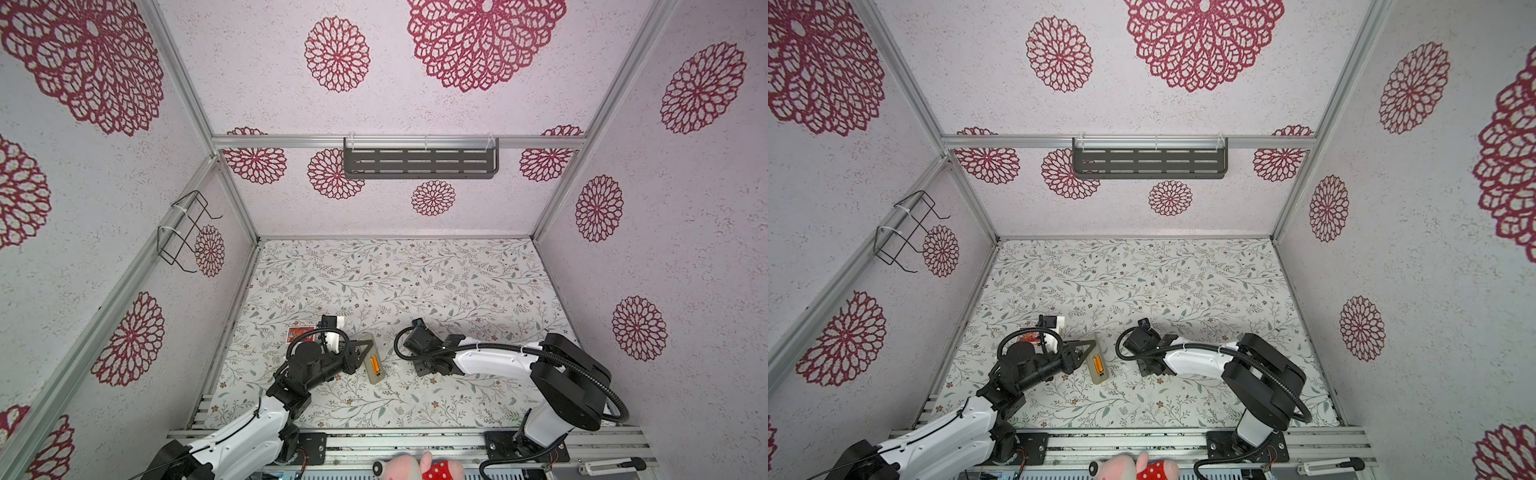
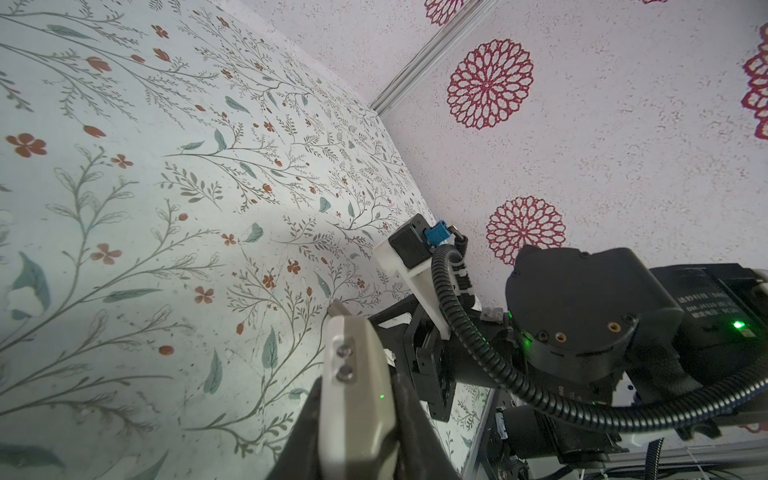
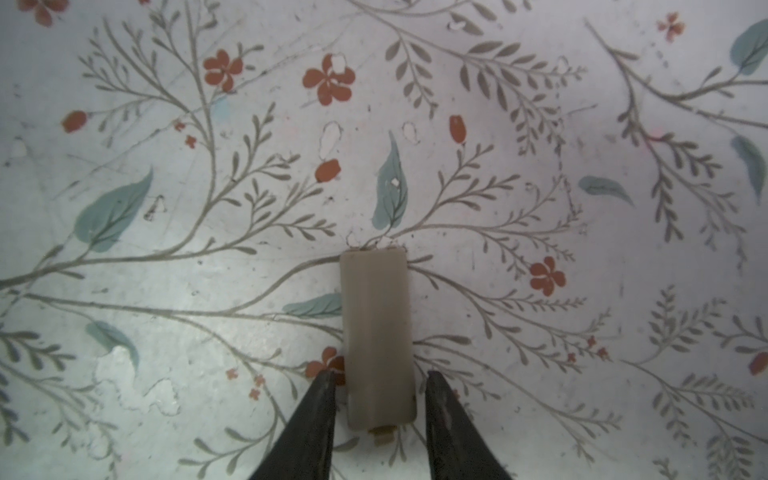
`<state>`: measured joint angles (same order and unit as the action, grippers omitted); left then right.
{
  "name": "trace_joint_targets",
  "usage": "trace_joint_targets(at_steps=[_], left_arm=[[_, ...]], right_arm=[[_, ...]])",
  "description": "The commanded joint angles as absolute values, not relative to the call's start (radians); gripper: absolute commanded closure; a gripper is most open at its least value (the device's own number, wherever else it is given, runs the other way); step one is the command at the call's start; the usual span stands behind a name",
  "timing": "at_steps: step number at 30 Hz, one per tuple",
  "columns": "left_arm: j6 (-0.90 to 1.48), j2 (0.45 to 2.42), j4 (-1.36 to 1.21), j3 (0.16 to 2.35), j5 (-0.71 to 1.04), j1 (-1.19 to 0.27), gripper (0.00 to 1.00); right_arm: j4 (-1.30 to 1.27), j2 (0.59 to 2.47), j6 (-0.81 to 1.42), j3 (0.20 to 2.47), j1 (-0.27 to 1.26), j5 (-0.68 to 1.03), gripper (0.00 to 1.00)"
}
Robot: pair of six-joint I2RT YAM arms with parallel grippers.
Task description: Load the batteries into the remote control
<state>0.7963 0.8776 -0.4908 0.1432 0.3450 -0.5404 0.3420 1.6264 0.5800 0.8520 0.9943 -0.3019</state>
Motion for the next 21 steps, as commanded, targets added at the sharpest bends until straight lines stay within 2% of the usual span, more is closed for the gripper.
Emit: trace_joint_targets(at_steps=[1, 21], left_arm=[[0.785, 0.876, -0.523, 0.163, 0.344, -0.535, 1.00], [0.785, 0.880, -0.525, 0.164, 0.342, -0.535, 1.00]], right_arm=[[0.399, 1.614, 0.600, 0.828, 0.999, -0.298, 0.64], [0.393, 1.602, 0.584, 0.824, 1.000, -0.313, 0.72]])
